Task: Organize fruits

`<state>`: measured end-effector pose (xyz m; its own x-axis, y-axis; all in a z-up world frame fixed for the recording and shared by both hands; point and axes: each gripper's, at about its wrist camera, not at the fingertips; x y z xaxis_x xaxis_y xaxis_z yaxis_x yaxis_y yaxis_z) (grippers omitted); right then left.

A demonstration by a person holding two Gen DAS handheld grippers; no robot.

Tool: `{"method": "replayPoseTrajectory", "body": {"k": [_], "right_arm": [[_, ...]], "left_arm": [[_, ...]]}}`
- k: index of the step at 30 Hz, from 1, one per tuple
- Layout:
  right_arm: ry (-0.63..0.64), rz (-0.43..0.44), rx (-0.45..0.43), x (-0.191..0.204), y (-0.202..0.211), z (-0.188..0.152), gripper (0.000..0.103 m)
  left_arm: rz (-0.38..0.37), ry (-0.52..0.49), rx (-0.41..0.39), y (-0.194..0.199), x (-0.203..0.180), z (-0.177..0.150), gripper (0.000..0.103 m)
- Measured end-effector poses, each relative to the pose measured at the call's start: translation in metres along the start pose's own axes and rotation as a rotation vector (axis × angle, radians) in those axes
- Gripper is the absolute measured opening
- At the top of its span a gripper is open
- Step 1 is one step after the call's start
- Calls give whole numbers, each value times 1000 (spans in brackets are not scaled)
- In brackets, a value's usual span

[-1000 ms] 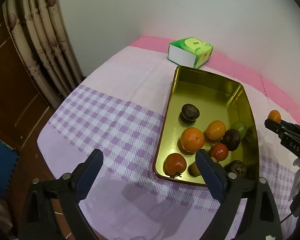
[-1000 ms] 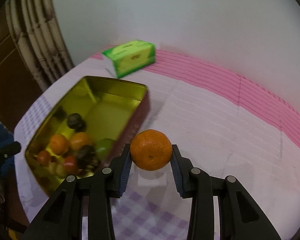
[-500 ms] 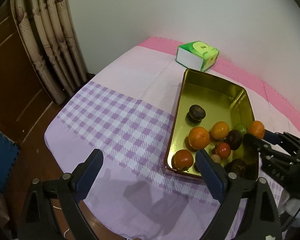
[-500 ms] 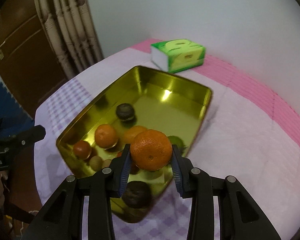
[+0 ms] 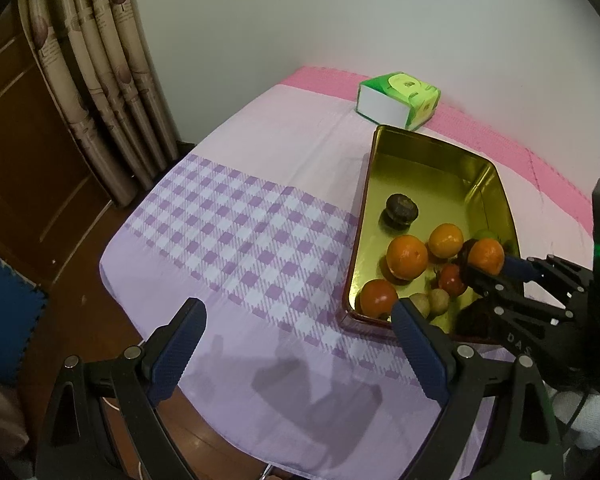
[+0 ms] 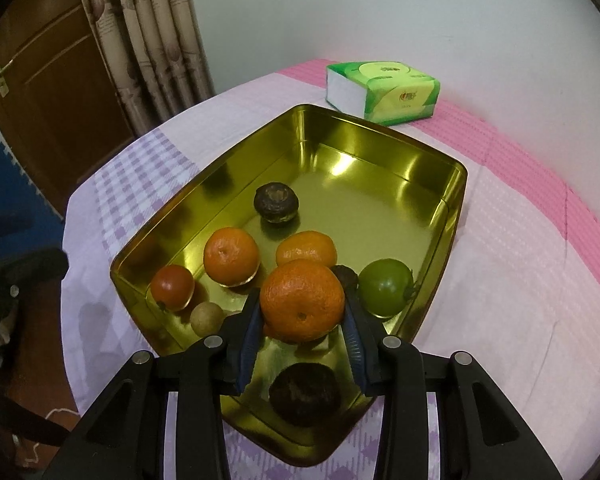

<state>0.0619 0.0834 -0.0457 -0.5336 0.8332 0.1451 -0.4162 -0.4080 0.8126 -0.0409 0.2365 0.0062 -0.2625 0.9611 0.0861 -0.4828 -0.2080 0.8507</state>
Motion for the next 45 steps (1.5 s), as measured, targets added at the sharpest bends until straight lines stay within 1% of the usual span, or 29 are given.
{"method": "replayPoseTrajectory", "body": {"k": [4,12,17,18,20,22,23,25,29,31,37,40,45], "right_arm": [[0,-19,-9,4,-4,2,40],[-12,-28,-7,5,-2,0,40],[-25,-23,-5,5,1,-3,44],[-28,-25,-12,6,3,-3,46],[-31,-22,-20,7,7,-4,55],[-35,-27,-31,8,12,-5,65],[-39,-25,-36,8,15,-5,67],[-48,-32,-50,8,23,-6,74],[-59,-48,-67,9,37,-8,80],[-64,-56,-70,8,42,-10,87],[-100,-75,-85,3,61,-22,90],[-115,-105,-78,0,65,-31,93],[-139,-115,-74,-8,72,-42,94]], "left_arm": [[3,-4,5,-1,0,-2,92],[3,-12,-1,1,-2,-5,92],[3,-25,-6,2,-5,-5,92],[4,-27,-6,2,-6,-5,92],[6,-31,-10,3,-8,-6,92],[9,-34,-14,4,-9,-6,92],[9,-37,-16,5,-10,-6,92],[8,-40,-19,6,-12,-7,92],[9,-59,-28,9,-17,-9,92],[8,-65,-32,10,-19,-9,92],[10,-85,-41,13,-24,-12,92],[8,-101,-44,14,-29,-14,92],[12,-128,-49,15,-37,-16,92]]}}
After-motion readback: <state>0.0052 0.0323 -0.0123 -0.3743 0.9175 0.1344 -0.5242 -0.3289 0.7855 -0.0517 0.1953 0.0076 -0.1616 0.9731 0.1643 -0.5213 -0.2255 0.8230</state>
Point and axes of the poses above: each gripper's, at about its wrist camera, not at the fingertips, and y roughly against the way its jaws point, x to its left, z to its top, and after that the axes turned 8 degrees about -y, right-handed
